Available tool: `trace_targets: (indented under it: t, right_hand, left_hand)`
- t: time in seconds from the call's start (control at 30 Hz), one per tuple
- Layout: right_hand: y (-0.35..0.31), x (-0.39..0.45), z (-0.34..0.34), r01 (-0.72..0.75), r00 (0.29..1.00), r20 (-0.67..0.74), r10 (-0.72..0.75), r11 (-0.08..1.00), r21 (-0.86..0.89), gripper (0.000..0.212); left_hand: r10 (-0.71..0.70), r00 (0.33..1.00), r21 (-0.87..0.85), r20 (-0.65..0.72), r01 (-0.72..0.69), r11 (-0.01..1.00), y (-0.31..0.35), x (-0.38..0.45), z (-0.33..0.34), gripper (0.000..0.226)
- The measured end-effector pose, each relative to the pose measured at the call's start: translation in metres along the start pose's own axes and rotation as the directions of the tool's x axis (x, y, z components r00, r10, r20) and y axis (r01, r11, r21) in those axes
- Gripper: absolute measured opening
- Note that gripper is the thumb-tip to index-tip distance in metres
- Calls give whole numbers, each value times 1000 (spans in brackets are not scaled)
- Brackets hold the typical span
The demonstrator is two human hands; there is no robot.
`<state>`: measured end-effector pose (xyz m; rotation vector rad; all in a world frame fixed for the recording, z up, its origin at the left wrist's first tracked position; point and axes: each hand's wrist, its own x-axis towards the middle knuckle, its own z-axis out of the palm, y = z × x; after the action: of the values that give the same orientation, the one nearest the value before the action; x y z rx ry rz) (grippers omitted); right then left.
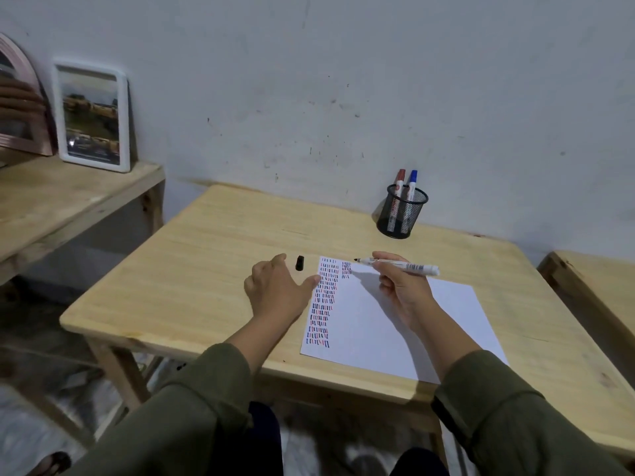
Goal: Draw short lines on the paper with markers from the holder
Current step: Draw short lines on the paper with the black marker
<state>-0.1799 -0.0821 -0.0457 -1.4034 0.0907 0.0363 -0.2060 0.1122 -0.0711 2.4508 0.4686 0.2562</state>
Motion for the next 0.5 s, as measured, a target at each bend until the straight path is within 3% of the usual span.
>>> trace_targets:
  t: [0.13,0.5]
  right_hand:
    - [-1,3,2,-8,999,-40,8,1000,-3,11]
    - [6,3,10,1,1000,-9,-1,1000,-28,10]
  left_hand:
    - [31,999,166,40,-38,985,-2,-14,2,95]
    - [31,999,231,21,-35,972,-1,-14,4,95]
